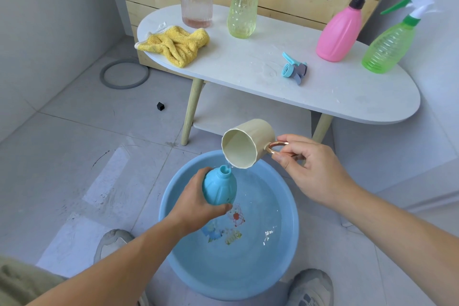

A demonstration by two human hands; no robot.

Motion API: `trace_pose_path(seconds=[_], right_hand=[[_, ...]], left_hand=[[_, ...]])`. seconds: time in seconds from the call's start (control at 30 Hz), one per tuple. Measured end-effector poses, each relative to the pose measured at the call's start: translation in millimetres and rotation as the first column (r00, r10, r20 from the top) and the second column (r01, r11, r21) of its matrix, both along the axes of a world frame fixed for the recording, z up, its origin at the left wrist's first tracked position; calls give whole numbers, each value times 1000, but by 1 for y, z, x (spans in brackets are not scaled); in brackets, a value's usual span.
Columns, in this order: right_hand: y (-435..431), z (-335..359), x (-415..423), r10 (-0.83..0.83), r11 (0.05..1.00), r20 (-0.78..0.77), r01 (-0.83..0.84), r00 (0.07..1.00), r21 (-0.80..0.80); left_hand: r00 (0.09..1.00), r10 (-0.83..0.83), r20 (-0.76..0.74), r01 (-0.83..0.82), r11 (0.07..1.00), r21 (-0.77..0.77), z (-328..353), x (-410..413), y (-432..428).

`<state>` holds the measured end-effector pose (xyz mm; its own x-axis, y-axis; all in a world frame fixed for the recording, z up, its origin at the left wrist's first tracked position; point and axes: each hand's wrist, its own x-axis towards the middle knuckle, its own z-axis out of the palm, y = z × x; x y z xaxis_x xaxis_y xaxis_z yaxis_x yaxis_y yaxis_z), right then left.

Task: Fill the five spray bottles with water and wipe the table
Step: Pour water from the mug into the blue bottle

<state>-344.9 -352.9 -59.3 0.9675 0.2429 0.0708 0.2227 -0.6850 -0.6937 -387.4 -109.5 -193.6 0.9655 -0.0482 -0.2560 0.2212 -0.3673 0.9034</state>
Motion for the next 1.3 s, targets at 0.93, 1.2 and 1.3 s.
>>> trace_pose_path(seconds=[0.93,1.2,1.3], right_hand=[[0,5,-1,104,984,90,-89,990,-156],[2,5,-3,130,976,113,-106,985,-192],[2,5,-2,141,974,134,-114,981,-194]], left_hand=[[1000,-2,6,2,1000,30,-5,2,0],[1000,-5,4,5,1000,30,-5,1,0],[1000,-6,2,6,999,34,-4,0,0]])
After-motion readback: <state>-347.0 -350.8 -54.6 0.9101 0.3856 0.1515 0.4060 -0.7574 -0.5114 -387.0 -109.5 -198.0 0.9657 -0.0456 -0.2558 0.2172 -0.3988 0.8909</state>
